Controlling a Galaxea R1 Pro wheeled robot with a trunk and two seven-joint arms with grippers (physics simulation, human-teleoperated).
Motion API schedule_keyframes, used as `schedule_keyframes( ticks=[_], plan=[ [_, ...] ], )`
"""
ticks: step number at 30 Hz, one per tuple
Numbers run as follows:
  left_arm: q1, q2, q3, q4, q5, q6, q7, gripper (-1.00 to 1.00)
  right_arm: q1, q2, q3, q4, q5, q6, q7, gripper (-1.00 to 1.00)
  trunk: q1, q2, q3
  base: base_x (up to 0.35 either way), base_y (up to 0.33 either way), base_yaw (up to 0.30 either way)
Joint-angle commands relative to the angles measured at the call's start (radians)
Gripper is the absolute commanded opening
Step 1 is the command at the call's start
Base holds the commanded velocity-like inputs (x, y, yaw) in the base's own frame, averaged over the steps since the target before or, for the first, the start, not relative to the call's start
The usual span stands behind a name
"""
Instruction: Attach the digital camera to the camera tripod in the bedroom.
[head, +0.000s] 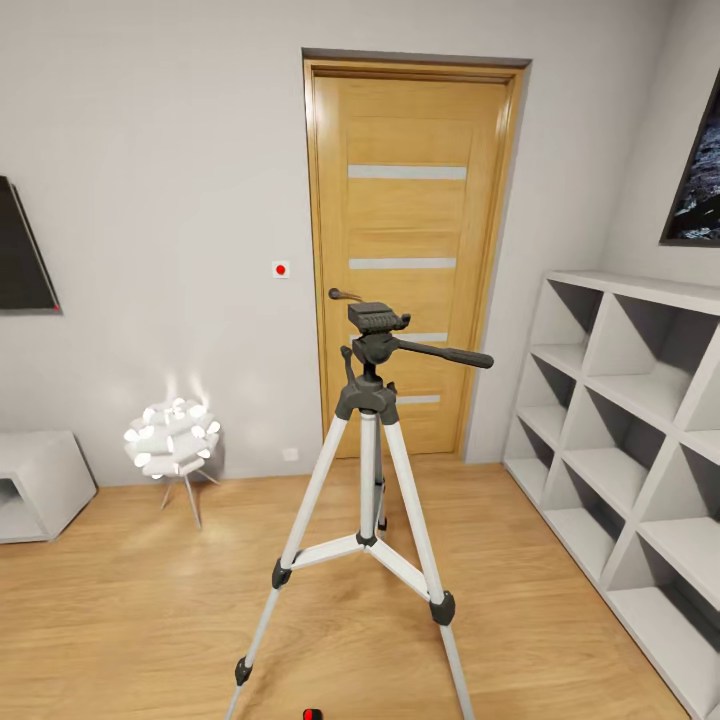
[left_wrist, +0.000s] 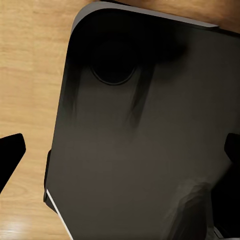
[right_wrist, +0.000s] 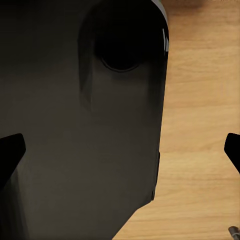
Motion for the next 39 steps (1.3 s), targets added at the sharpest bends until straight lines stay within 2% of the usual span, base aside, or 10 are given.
schedule_keyframes(
  ticks=[1,3,39],
  plan=[
    [0.0,0.0,0.0,-0.002,0.006,-0.001,0.0,1.0,0.0,0.0,0.001,0.0,0.002,-0.002,0.0,1.0,0.0,0.0,-0.001,0.0,0.0,0.0],
    [0.0,0.0,0.0,-0.002,0.006,-0.001,0.0,1.0,0.0,0.0,0.001,0.0,0.002,-0.002,0.0,1.0,0.0,0.0,-0.001,0.0,0.0,0.0],
    [0.0,0.001,0.0,-0.002,0.006,-0.001,0.0,1.0,0.0,0.0,0.001,0.0,0.002,-0.002,0.0,1.0,-0.138,0.252,0.112,0.0,0.0,0.0]
  ],
)
